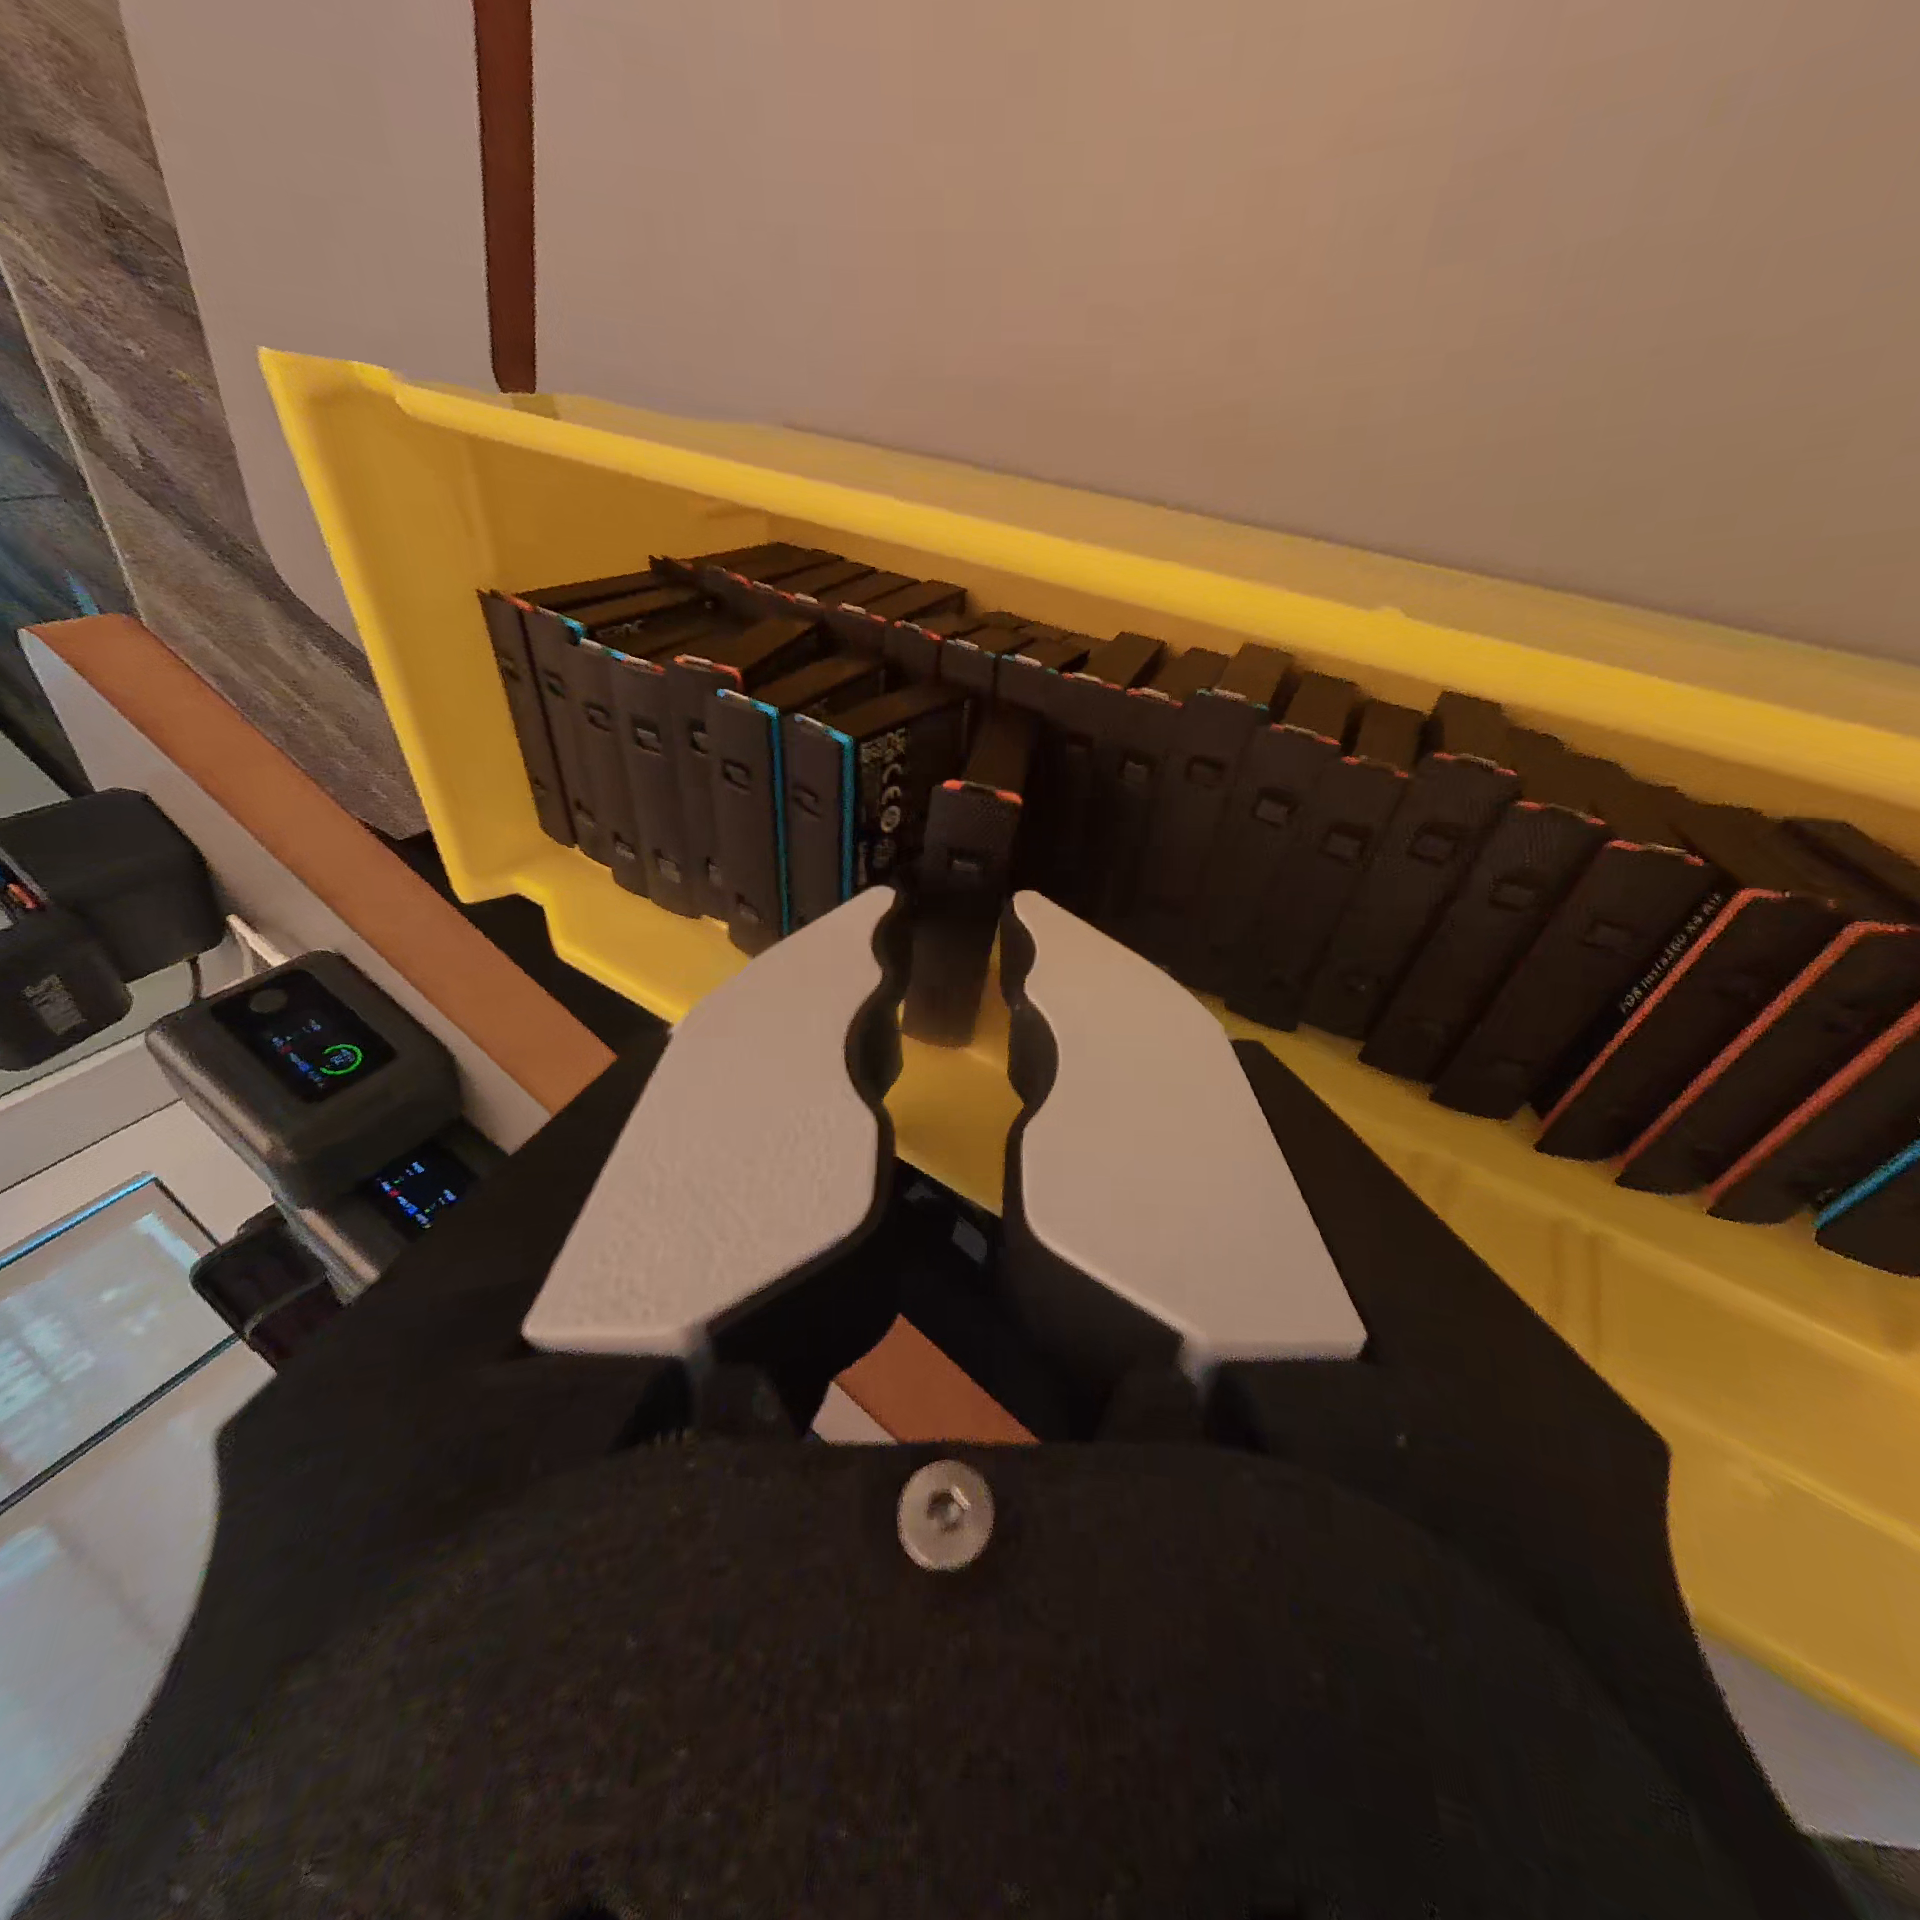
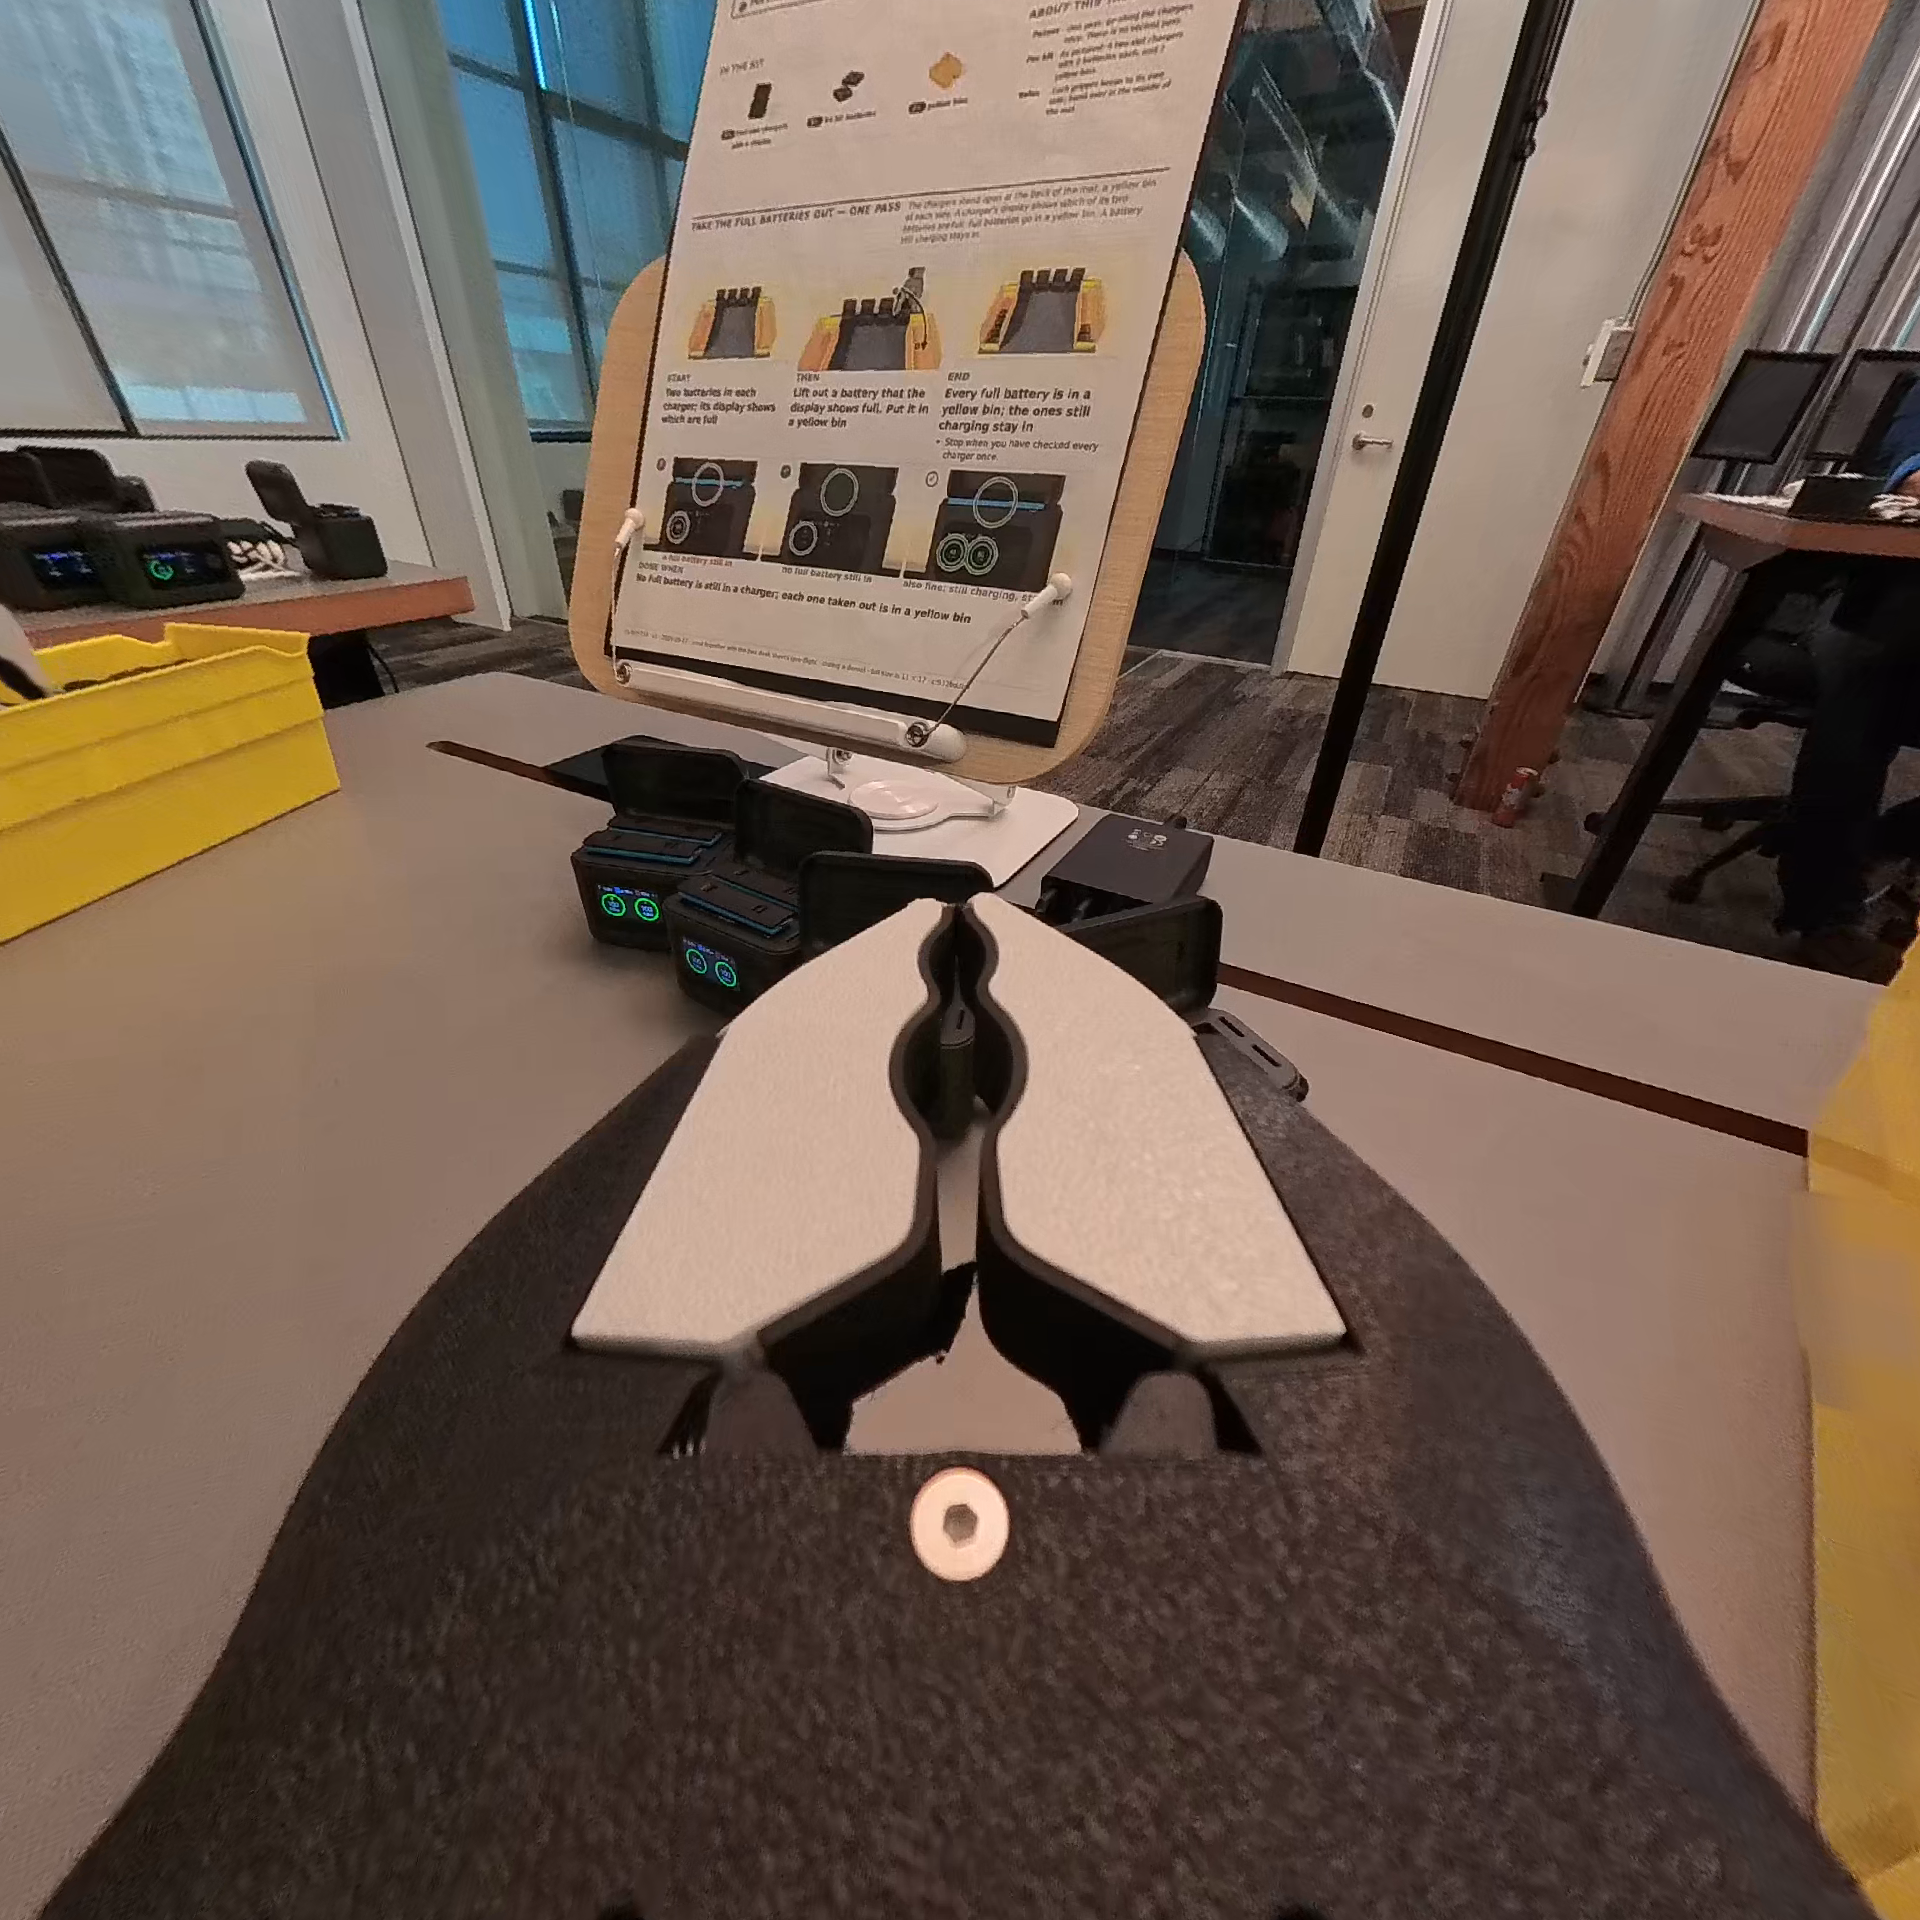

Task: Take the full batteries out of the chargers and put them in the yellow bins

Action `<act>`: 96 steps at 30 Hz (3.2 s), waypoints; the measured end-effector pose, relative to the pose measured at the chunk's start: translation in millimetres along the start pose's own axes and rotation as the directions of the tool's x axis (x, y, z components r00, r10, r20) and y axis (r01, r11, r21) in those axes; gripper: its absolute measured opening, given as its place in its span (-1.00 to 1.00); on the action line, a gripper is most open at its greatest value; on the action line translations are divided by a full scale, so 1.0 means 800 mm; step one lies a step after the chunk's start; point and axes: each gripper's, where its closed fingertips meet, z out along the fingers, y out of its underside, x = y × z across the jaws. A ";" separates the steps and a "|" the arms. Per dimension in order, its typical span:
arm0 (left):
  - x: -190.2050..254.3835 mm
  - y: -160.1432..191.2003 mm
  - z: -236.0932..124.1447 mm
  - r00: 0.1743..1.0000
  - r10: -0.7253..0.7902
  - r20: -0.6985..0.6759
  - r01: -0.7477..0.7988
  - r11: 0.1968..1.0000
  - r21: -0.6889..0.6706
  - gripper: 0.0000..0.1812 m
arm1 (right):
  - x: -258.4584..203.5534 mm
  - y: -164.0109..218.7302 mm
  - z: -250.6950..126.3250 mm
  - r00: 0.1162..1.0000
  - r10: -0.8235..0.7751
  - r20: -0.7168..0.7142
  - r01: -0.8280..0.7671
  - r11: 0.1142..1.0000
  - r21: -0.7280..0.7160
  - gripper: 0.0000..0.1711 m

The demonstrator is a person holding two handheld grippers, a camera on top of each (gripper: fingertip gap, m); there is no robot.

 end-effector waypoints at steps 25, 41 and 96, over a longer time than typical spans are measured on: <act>0.110 -0.245 -0.242 0.998 0.062 -0.003 -0.038 0.646 0.762 -0.83 | -0.169 0.017 -0.009 0.815 -0.299 0.495 0.333 0.943 0.021 -0.80; 0.330 -0.418 -0.248 0.911 0.405 -0.074 -0.113 0.418 0.901 -0.83 | -0.225 0.076 -0.039 0.585 -0.400 0.705 0.560 0.828 0.005 -0.88; 0.331 -0.464 -0.253 0.918 0.207 -0.338 0.294 0.217 0.931 -0.88 | -0.012 0.023 0.010 0.252 -0.567 0.784 0.937 0.344 -0.052 -0.83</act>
